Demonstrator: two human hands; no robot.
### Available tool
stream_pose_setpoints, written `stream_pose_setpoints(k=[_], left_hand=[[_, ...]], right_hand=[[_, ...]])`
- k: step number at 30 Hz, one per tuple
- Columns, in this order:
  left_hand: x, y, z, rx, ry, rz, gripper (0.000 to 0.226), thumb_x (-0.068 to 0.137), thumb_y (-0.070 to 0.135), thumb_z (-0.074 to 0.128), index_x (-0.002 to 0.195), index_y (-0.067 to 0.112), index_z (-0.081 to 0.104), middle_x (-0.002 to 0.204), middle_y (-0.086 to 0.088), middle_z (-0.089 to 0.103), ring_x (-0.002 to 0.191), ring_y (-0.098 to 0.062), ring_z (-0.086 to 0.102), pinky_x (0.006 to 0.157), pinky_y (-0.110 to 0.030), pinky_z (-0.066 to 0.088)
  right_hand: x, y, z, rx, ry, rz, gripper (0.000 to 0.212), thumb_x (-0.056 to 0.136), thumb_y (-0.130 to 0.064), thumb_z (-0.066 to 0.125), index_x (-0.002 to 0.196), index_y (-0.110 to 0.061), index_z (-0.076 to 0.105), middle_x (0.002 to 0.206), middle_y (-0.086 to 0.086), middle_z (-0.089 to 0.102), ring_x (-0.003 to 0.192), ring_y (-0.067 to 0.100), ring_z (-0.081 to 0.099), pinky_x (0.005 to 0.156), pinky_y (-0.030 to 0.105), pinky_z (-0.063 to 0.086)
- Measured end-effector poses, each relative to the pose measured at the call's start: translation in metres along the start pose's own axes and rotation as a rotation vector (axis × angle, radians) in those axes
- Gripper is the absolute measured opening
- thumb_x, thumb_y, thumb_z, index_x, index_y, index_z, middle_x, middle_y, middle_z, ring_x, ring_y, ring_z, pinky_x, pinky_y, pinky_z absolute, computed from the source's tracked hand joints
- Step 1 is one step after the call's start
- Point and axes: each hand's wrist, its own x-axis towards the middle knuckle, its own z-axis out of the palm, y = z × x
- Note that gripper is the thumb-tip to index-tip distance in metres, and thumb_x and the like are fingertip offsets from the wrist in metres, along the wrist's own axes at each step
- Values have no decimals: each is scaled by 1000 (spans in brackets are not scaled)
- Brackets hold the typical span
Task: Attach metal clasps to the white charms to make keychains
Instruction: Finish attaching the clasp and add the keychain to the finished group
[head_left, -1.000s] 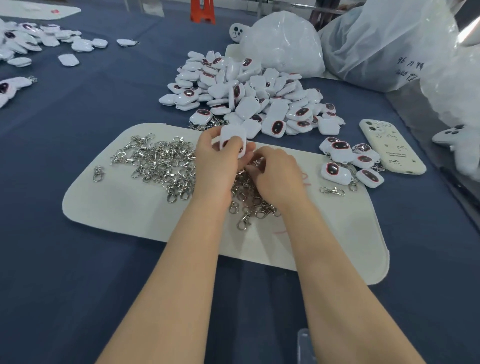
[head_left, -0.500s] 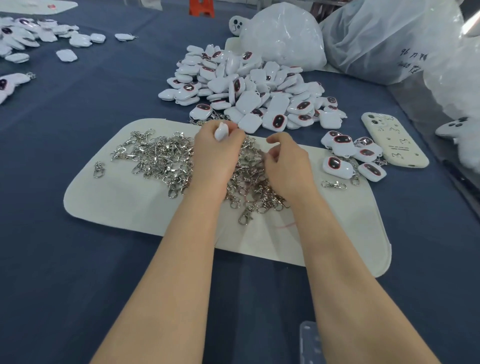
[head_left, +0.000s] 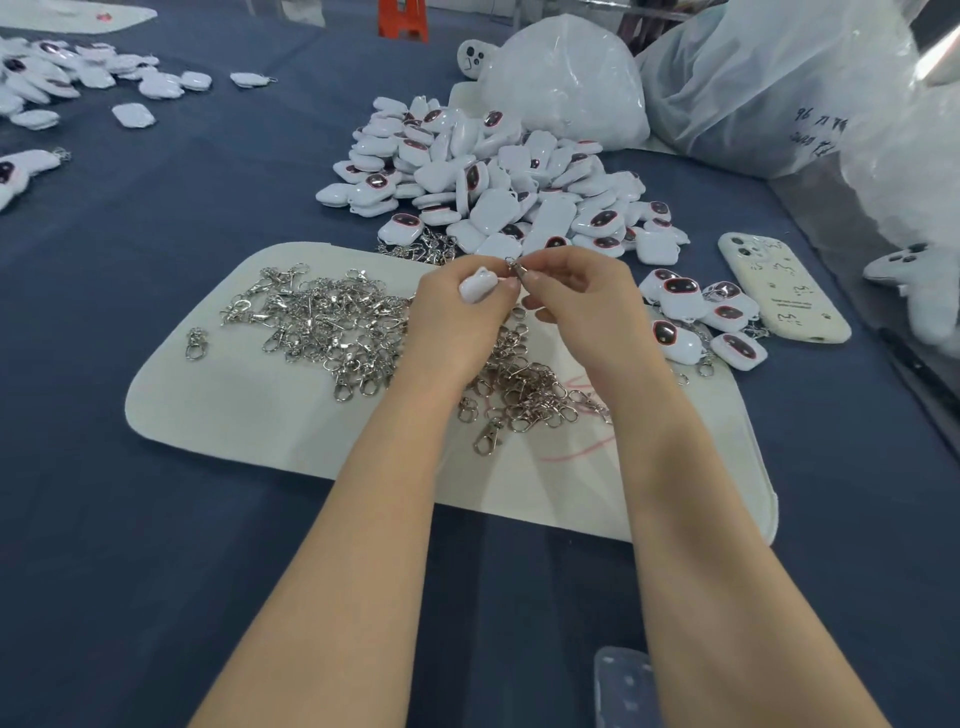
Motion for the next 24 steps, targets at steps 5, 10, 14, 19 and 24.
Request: stream_pose_setpoints(k=[5,10,14,19,24], left_hand=[[-1,1,-1,-46,-21,-27,16,85,9,64,84,25,65,77,1,63,66,-12,58,68,-32,51],[-1,1,-1,-20,6,-47,14,83,9,66,80,23,66,69,4,62,59,-8,55,63,-28,49],[-1,1,-1,-15,49,-48,13,82,9,67,75,20,66,68,1,62,59,-14,53,60,-28,47],[-1,1,-2,19,60,-4,18,83,10,66,72,24,64,66,7,61,63,-11,56,71,-36,54],[-2,2,-1,33,68,30,22,83,8,64,71,26,62,72,4,63,70,-14,58,76,-42,55]], right_hand=[[0,0,1,104,-51,103,22,90,-1,51,84,-15,67,79,8,65,69,13,62,73,28,52],[2,0,-1,186,18,153,27,88,2,45,80,-13,66,78,6,63,60,8,60,65,21,52],[3,1,-3,139,65,176,28,87,0,45,78,-16,66,76,-3,64,61,6,60,65,21,51],[0,0,-1,-29,10,123,19,89,-13,53,85,-23,69,85,-5,67,85,11,63,87,32,51],[-3,-5,1,-121,-41,17,8,87,-14,61,82,-18,65,74,-7,65,76,7,60,84,33,52]])
